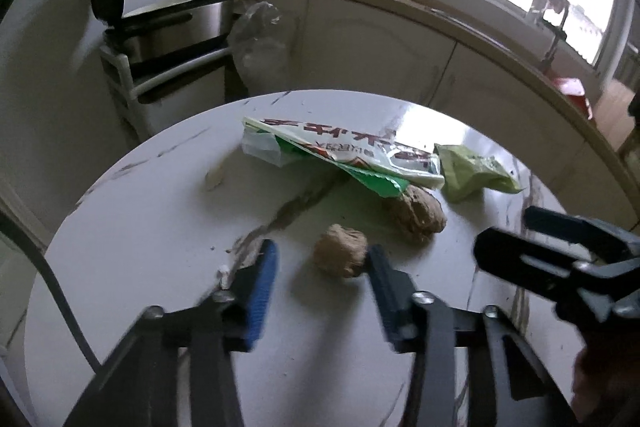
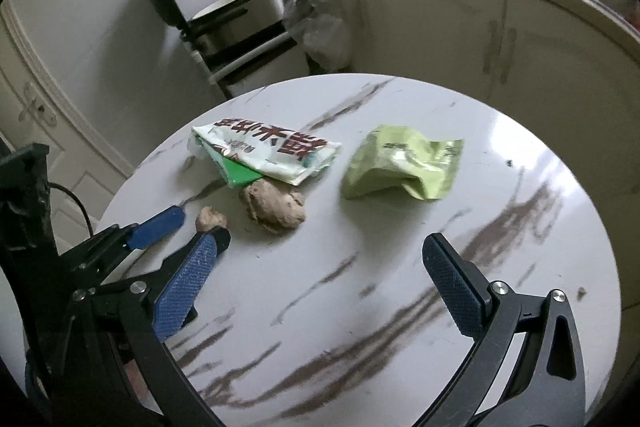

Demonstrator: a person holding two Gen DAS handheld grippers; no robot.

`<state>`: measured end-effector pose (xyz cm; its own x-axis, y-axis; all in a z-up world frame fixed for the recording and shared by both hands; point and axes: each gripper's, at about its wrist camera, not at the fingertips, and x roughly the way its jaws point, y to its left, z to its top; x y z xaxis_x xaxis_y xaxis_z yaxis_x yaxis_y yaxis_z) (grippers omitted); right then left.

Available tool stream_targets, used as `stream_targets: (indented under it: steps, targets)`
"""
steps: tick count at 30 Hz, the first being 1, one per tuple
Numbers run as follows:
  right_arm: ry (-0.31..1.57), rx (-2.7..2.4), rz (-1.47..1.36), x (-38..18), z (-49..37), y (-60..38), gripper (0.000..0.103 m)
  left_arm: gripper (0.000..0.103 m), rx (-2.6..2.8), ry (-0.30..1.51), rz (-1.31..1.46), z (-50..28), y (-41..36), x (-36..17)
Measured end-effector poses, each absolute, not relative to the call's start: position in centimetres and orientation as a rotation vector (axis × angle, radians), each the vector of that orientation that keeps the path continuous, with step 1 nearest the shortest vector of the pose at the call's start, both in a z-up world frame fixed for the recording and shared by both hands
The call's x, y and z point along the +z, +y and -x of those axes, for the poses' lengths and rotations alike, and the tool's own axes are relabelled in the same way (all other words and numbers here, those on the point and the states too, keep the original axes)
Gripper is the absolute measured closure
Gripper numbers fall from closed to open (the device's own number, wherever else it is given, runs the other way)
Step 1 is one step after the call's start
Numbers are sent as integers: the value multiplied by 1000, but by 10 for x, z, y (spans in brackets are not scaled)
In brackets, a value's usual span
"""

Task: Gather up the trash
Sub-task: 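Grasp the small ginger lump with the left gripper, then grasp the large ginger lump with the right gripper while left holds ginger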

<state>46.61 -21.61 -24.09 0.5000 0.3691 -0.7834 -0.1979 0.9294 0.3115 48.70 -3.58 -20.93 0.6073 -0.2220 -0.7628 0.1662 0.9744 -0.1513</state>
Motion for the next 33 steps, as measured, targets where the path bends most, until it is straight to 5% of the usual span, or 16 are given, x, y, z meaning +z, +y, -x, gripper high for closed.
stream_targets:
  steps: [6, 16, 19, 22, 28, 31, 33]
  targets:
    - [1003, 352, -180, -246, -478, -199, 2, 80, -241, 890, 102, -488, -7, -211]
    - [1001, 295, -92, -259, -488, -168, 38, 83, -209, 869, 133, -471, 30, -208]
    - [980, 294, -52, -257, -486, -160, 60, 75, -192, 867, 113, -467, 28, -205]
    - [976, 306, -34, -255, -481, -157, 61, 45, -185, 858, 112, -467, 27, -202]
    - [984, 328, -63, -254, -476, -165, 62, 42, -192, 868, 86, -473, 12, -203]
    - [986, 333, -77, -253, -477, -167, 62, 58, -196, 885, 92, -484, 8, -207]
    - [988, 340, -89, -253, -474, -170, 62, 84, -206, 889, 102, -489, 8, -207]
